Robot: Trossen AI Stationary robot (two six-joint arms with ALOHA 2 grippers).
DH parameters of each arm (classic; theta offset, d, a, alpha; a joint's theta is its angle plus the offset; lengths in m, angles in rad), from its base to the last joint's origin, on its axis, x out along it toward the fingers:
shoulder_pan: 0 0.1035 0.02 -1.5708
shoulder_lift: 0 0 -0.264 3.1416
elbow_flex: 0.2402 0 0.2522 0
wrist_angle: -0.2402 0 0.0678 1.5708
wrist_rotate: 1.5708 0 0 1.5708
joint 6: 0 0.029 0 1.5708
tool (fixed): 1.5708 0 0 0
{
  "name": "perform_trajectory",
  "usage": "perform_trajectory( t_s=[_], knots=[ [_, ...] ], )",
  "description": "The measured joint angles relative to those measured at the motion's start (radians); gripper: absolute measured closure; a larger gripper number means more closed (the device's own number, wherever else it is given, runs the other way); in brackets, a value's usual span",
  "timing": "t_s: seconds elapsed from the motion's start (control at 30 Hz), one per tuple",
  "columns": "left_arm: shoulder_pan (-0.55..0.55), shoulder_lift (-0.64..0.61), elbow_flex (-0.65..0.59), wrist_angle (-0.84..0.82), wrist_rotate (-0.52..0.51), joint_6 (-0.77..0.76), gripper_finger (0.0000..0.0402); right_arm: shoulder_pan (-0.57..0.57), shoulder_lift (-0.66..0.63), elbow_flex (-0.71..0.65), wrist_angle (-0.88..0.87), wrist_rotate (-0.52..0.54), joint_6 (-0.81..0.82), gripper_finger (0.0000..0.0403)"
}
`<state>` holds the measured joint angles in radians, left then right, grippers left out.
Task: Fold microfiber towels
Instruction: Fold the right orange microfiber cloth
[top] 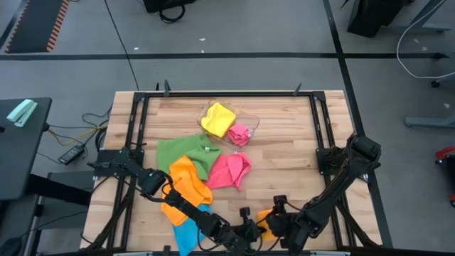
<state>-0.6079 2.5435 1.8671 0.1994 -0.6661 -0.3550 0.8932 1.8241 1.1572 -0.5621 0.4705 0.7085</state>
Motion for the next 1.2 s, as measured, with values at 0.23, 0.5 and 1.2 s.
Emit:
perform_trajectory(
  t_s=[0.23,0.5,1.2],
  knots=[
    [0.000,0.000,0.000,-0.012,-0.038,0.001,0.0391,0.027,-0.075,0.000,0.010,0.012,0.032,0.0203],
    [0.000,0.000,0.000,-0.011,-0.067,0.011,0.0381,0.136,-0.027,0.000,0.141,0.190,-0.008,0.0203],
    [-0.001,0.000,0.000,-0.010,-0.075,0.006,0.0383,0.102,0.101,0.000,-0.011,0.192,0.304,0.0203]
  ],
)
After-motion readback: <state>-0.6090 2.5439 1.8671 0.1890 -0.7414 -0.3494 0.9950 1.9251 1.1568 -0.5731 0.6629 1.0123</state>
